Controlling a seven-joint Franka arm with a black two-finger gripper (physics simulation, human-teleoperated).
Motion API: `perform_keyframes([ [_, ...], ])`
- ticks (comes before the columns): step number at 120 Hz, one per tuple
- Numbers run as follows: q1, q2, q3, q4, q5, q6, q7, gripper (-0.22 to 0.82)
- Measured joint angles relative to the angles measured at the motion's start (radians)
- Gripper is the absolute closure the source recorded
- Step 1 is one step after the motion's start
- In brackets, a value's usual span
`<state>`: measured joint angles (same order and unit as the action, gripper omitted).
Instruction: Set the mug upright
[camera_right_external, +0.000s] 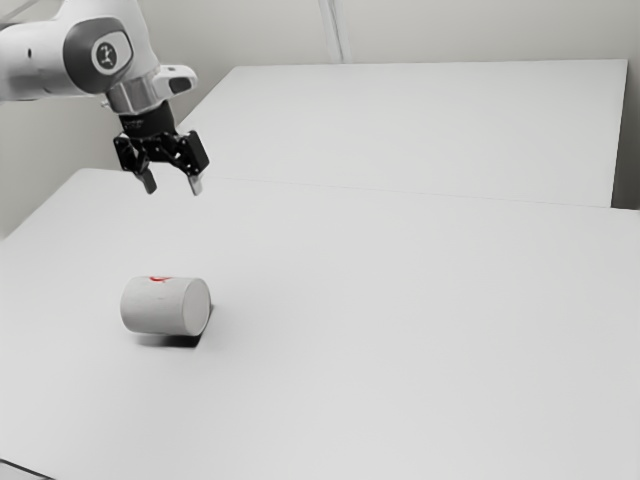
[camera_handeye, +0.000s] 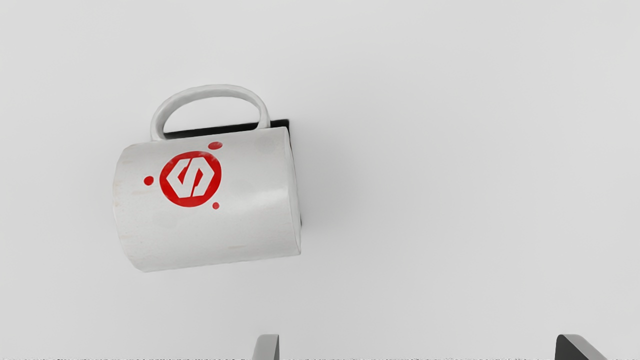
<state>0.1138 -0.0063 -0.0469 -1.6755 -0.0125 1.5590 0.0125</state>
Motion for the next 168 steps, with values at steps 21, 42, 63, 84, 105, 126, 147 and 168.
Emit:
perform_keyframes([
  [21, 0.022, -0.022, 0.001, -0.070, -0.022, 0.030, 0.021, 0.00],
  [42, 0.093, -0.043, 0.002, -0.134, -0.037, 0.078, 0.059, 0.00],
  [63, 0.170, -0.047, 0.002, -0.178, -0.051, 0.120, 0.099, 0.00],
  [84, 0.221, -0.046, 0.003, -0.233, -0.088, 0.170, 0.167, 0.00],
  [105, 0.318, -0.031, 0.004, -0.270, -0.137, 0.211, 0.258, 0.00],
  [126, 0.426, 0.008, 0.004, -0.283, -0.197, 0.232, 0.369, 0.00],
  [147, 0.520, 0.074, 0.004, -0.290, -0.277, 0.245, 0.495, 0.00],
  [168, 0.555, 0.150, 0.003, -0.283, -0.379, 0.250, 0.639, 0.00],
])
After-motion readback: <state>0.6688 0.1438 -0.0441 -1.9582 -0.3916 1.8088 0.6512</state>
